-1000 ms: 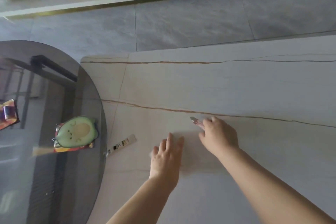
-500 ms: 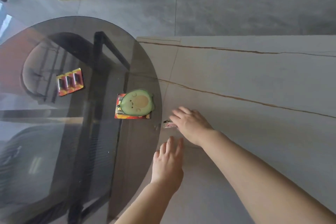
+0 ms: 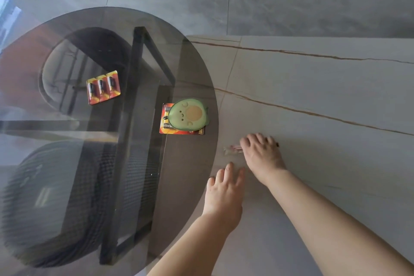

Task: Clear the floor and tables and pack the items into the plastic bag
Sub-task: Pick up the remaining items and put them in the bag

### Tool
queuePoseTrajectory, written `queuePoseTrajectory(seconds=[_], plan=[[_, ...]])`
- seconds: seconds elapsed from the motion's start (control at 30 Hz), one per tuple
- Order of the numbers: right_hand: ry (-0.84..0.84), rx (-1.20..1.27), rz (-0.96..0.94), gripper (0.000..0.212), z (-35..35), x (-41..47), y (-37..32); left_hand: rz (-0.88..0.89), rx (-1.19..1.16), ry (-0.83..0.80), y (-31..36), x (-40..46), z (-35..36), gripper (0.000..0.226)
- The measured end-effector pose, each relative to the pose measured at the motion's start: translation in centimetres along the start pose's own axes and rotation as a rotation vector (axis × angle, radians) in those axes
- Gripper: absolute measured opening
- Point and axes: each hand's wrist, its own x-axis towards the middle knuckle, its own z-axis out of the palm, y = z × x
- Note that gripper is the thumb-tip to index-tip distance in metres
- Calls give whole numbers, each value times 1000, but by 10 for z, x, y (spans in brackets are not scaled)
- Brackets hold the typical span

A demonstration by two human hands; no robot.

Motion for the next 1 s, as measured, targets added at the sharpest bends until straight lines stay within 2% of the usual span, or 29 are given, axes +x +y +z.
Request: queuePoseTrajectory(seconds=[0.1, 0.2, 0.33, 0.57, 0.63, 0.73, 1.0], plan=[[-84, 71, 152, 28, -20, -20, 9, 23, 9, -5, 4, -7, -10, 83], [-195, 231, 282, 24, -32, -47, 23, 66, 20, 67, 14, -16, -27, 86], [-195, 458, 456, 21, -65, -92, 38, 95, 63, -19, 43, -30, -64, 81], [-146, 669, 702, 27, -137, -203, 78, 241, 131, -61, 121, -80, -105, 76], [-126, 684, 786, 19, -156, -244, 91, 305, 177, -76, 150, -95, -111, 76], [-72, 721, 961, 11, -184, -315, 110, 425, 259, -86, 204, -120, -121, 74], [140, 756, 1327, 23, -252, -486, 137, 784, 483, -21, 375, -203, -139, 67]])
